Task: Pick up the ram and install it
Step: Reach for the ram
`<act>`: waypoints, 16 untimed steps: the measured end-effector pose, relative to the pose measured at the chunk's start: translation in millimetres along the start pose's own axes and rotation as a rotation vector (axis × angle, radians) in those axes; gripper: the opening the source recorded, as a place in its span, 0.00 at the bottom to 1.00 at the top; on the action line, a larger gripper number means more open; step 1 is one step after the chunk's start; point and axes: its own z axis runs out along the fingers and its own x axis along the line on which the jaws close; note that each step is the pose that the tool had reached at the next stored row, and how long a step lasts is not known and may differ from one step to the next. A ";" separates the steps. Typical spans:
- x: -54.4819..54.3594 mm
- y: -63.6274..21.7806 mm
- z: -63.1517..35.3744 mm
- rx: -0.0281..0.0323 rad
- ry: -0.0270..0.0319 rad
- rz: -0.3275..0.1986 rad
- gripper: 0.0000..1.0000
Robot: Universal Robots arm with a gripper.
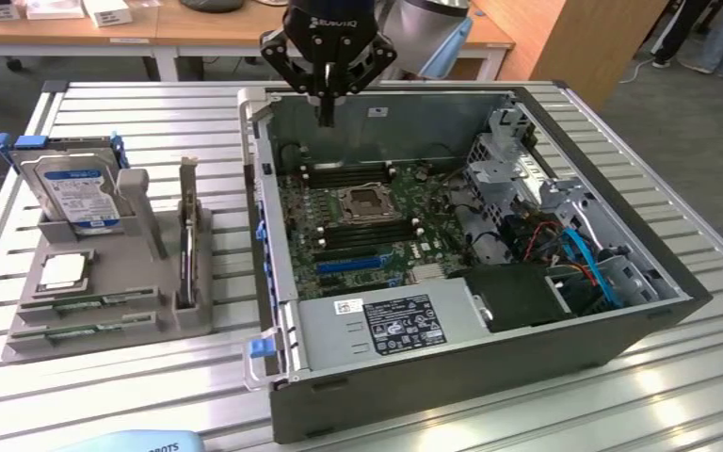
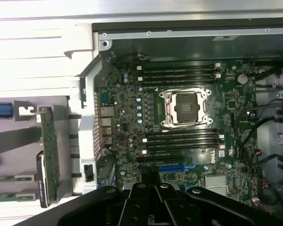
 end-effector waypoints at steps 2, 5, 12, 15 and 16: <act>4.8 -0.4 0.0 0.0000 0.0000 0.000 0.10; 13.1 -1.0 -0.3 0.0001 0.0001 0.000 0.10; 29.5 -2.2 -0.6 0.0000 0.0000 0.000 0.10; 36.0 -2.7 -0.7 0.0000 0.0000 0.000 0.10; 38.5 -2.9 -0.8 0.0000 0.0000 0.000 0.10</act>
